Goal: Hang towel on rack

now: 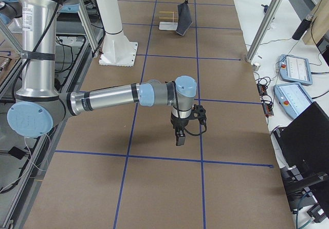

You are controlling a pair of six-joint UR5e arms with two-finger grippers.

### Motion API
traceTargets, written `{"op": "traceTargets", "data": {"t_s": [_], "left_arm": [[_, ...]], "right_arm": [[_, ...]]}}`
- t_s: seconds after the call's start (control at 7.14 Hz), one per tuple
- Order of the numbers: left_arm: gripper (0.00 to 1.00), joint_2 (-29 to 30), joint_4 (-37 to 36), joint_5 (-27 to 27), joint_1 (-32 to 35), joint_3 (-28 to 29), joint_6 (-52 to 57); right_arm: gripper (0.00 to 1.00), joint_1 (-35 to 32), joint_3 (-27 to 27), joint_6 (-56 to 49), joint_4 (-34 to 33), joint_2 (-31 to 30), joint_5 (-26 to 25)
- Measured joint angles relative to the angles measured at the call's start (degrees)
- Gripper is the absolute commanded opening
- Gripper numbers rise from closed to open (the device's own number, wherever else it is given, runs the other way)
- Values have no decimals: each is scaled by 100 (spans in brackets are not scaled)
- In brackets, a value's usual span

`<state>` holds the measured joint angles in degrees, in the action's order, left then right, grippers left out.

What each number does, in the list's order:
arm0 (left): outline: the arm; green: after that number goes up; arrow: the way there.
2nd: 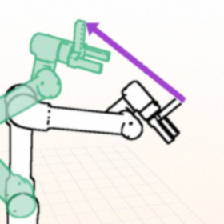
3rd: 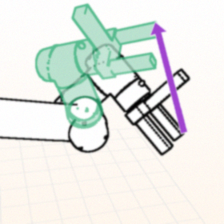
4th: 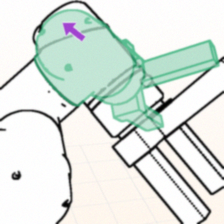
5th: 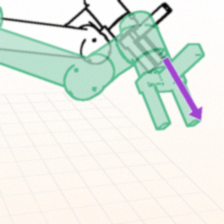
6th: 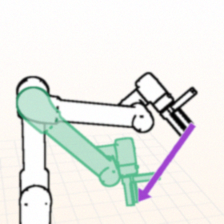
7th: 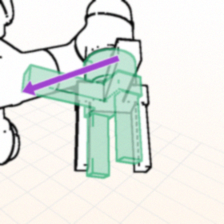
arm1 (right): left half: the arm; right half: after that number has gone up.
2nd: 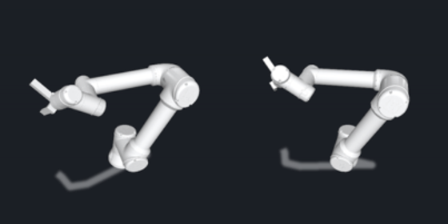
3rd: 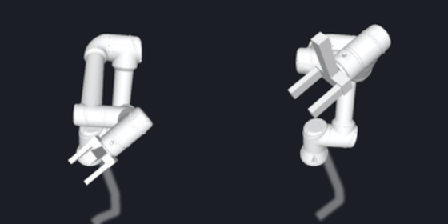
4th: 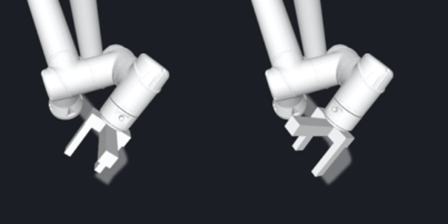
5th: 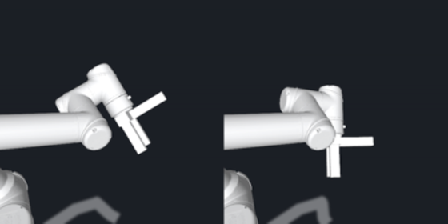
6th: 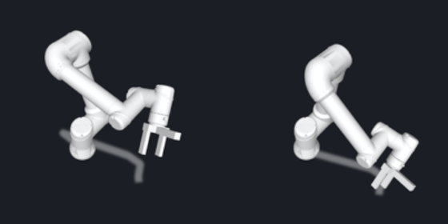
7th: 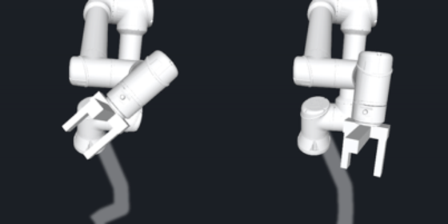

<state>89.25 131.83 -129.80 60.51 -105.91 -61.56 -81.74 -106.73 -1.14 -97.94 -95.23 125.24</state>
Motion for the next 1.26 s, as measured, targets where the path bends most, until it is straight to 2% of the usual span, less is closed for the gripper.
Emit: {"op": "traceTargets", "data": {"t_s": [0.28,0.42,0.84,1.26], "left_arm": [[0,-373,89,-7,113,18,690],[98,-509,182,-8,129,32,833],[98,-689,1069,9,130,516,942],[98,-738,1257,14,346,935,1625]], "right_arm": [[100,0,84,0,147,1,0],[100,1,116,0,190,2,0],[100,1,137,0,213,1,0],[100,3,145,0,214,-14,0]]}}
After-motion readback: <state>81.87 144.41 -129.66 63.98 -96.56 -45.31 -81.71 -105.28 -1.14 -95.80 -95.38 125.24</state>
